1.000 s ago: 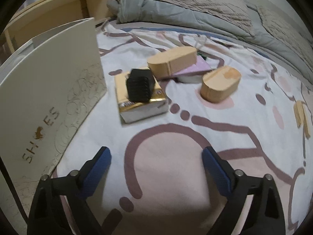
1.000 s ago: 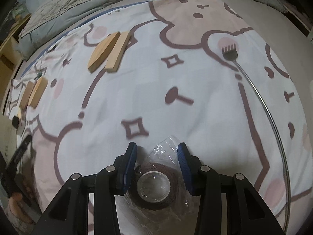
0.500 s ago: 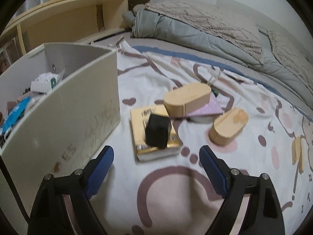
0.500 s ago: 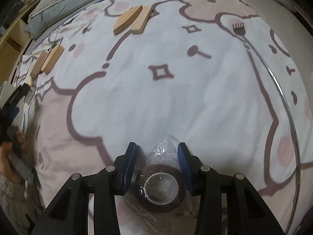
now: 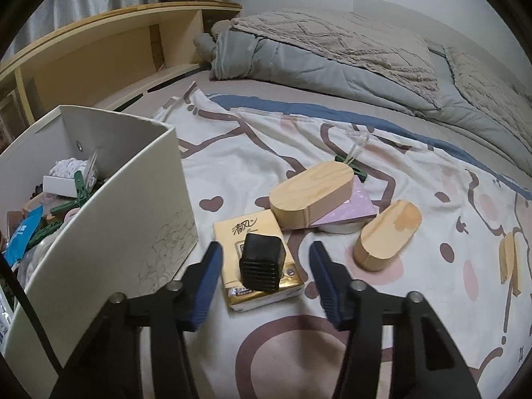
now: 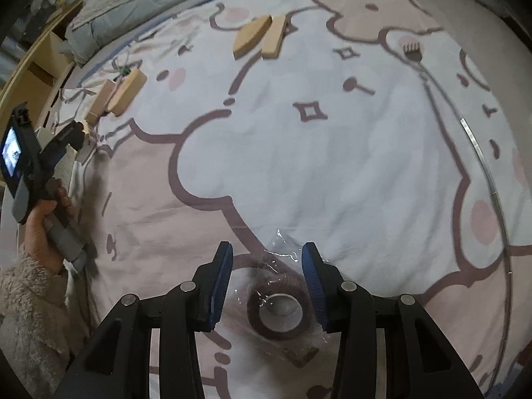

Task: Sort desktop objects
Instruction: 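Grasp the black cube on the gold box with the left tool while the right tool holds the tape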

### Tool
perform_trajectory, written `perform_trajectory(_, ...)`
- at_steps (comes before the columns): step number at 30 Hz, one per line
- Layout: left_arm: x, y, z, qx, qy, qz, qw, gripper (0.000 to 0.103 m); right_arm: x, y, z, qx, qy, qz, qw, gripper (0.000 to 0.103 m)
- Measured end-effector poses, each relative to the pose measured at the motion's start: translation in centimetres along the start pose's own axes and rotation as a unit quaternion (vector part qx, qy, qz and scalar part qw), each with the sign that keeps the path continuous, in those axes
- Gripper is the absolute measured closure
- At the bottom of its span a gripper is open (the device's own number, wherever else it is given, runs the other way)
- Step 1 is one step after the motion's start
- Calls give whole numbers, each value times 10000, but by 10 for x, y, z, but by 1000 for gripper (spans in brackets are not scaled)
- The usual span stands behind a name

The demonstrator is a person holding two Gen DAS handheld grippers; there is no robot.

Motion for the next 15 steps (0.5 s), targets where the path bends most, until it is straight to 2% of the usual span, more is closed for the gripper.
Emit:
perform_trajectory(2,1,0,0,30,20,-32,10000,70,-8,1,-1,-21,-127,-36,9999,59)
perform_trajectory(4,3,0,0,87,48,-10,10000,76,-15,0,-2,-9,-220,-61,9997,59)
perform_trajectory(7,4,2,0,71,58,-39,10000,76,-22,-2,-5,-8,-303,-167,9994,59)
perform_trajectory(15,-4,0,-3,90,51,-195,9998,76,-33,-6,-14,206,-388,-45,9990,59)
Point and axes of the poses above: each gripper's, at about its wrist camera, not at the fingertips, and x roughly the way its jaws point, y to its left, z to its top, the point moved 1 cm from there along x, roughly the way its jaws point, and after that the axes turned 1 degree about z, right-handed, at the moved point
